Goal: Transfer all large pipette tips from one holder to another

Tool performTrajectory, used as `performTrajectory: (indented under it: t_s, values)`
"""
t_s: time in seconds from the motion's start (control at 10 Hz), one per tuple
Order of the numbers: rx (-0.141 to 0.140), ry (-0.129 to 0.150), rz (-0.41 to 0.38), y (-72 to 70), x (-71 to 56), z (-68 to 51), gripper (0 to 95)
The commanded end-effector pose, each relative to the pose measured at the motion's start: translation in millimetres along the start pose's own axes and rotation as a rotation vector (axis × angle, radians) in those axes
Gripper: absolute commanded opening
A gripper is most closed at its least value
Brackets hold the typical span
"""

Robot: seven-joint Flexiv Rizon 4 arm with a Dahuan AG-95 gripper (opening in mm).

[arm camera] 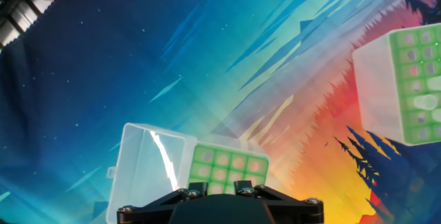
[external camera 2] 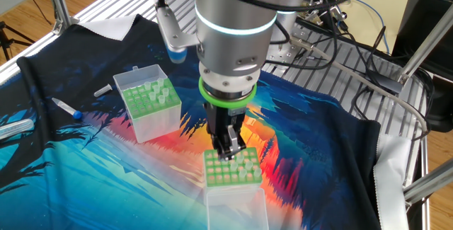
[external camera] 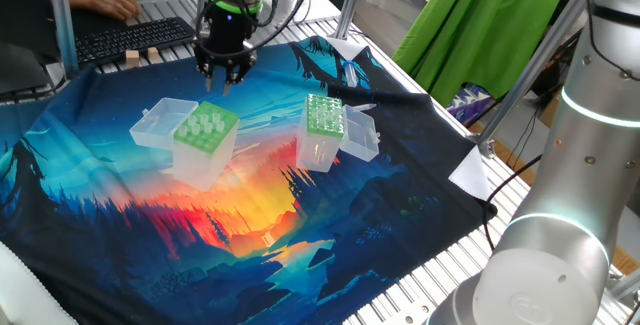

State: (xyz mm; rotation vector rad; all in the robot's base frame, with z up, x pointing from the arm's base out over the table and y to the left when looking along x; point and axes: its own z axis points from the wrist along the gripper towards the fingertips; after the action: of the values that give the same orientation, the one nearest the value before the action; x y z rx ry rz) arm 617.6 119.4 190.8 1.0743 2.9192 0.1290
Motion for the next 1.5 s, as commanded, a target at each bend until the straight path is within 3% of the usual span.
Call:
performTrajectory:
  t_s: [0.1,0.6,1.5]
  values:
    - [-0.004,-0.005,0.008,-0.4,0.9,3.2,38.0]
    - [-0.016,-0.029,0.029,-2.2,2.3,18.3,38.0]
    - [-0.033,-0.056,0.045,-7.4,6.8,34.5,38.0]
